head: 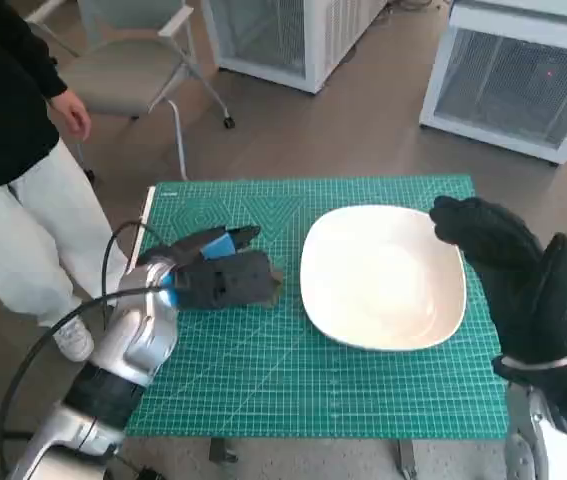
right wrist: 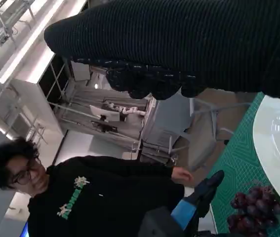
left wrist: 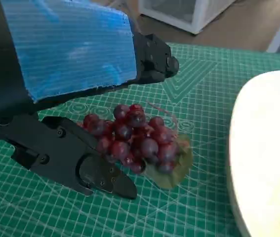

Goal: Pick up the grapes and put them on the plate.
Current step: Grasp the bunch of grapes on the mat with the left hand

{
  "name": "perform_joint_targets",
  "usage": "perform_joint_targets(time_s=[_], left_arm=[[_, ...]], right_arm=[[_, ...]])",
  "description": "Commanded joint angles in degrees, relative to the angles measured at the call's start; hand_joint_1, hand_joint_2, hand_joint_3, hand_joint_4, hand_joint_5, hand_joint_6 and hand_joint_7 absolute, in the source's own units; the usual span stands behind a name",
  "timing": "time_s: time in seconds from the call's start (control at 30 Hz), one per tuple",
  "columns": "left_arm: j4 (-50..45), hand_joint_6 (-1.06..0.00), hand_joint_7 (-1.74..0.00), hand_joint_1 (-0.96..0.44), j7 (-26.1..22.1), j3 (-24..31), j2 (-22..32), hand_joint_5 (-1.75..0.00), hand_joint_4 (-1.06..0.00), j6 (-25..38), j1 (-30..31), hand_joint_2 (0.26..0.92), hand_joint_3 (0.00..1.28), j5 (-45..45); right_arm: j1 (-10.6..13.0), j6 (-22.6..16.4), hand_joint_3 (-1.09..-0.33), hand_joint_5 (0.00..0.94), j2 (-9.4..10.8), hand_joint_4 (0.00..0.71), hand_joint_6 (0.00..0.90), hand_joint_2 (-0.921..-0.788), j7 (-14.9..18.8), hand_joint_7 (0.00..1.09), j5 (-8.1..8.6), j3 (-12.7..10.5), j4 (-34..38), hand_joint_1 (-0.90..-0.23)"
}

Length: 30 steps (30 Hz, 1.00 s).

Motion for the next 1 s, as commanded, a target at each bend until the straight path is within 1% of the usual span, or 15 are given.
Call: perform_joint_targets(time_s=[0.03, 0.27, 0.47, 0.67, 1.0], left_arm=[[6.34, -0.2, 0.0, -0.26, 2.45, -1.32, -1.73, 0.0, -0.03, -1.82, -4.0, 0.743, 0.0, 1.0], [15.05, -0.21, 0.0, -0.26, 5.87, -2.87, -3.76, 0.0, -0.03, -3.56, -7.38, 0.738, 0.0, 1.63], [20.81, -0.21, 0.0, -0.25, 7.75, -4.23, -5.06, 0.0, -0.03, -4.26, -9.4, 0.738, 0.0, 2.15], [24.88, -0.22, -0.01, -0.23, 8.53, -5.24, -6.06, 0.0, -0.04, -5.01, -10.51, 0.736, 0.0, 2.45], [28.52, -0.22, 0.0, -0.2, 8.34, -5.78, -6.9, 0.0, -0.04, -6.37, -11.36, 0.738, 0.0, 2.22]], right_arm=[[0.93, 0.54, -0.595, 0.196, 0.01, 0.369, 0.052, -0.921, -0.05, 0.73, -0.24, -0.09, 0.73, -0.551], [1.03, 0.59, -0.596, 0.192, -0.06, 0.369, 0.051, -0.921, 0.0, 0.72, -0.25, -0.04, 0.53, -0.55], [1.08, 0.55, -0.596, 0.189, -0.2, 0.371, 0.052, -0.921, 0.13, 0.73, -0.13, -0.17, 0.51, -0.551], [1.07, 0.57, -0.593, 0.187, -0.43, 0.374, 0.054, -0.921, 0.23, 0.72, -0.02, -0.36, 0.53, -0.552], [0.94, 0.29, -0.592, 0.182, -0.34, 0.377, 0.056, -0.921, 0.25, 0.72, -0.15, -0.3, 0.88, -0.552]])
